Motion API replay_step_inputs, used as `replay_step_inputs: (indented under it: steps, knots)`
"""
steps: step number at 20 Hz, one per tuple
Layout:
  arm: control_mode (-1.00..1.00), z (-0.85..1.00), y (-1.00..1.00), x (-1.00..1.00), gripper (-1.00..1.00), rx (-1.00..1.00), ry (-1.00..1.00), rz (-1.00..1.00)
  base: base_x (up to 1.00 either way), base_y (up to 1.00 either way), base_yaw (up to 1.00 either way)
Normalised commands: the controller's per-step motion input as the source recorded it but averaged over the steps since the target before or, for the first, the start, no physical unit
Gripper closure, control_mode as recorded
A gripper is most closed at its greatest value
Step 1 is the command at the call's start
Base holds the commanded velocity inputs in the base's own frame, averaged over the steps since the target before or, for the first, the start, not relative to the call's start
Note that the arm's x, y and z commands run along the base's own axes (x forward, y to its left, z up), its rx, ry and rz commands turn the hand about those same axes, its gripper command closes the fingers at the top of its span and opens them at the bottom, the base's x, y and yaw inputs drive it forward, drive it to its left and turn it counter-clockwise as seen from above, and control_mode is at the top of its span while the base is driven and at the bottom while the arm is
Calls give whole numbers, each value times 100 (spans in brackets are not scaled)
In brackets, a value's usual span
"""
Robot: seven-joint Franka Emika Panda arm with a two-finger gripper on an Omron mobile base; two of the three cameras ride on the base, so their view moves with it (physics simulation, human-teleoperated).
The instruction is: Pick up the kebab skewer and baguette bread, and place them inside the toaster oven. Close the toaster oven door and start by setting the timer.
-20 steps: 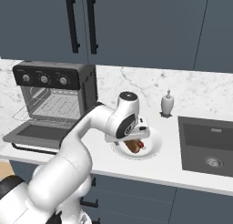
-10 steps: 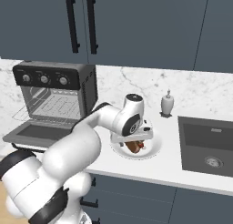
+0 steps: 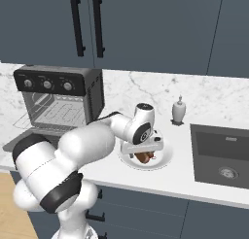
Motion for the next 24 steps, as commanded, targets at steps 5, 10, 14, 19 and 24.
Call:
replay_step_inputs:
  steps: [5, 10, 14, 19, 24]
  knots:
    - [-100, -17, -15, 21, -100, 0, 3, 3, 0, 0, 0]
    - [-100, -11, -13, 4, -100, 0, 2, 4, 0, 0, 0]
    - [-100, -17, 0, 6, -100, 3, 4, 3, 0, 0, 0]
    - [-100, -15, 0, 4, -100, 3, 2, 3, 0, 0, 0]
    - [-100, -12, 0, 6, -100, 3, 0, 3, 0, 0, 0]
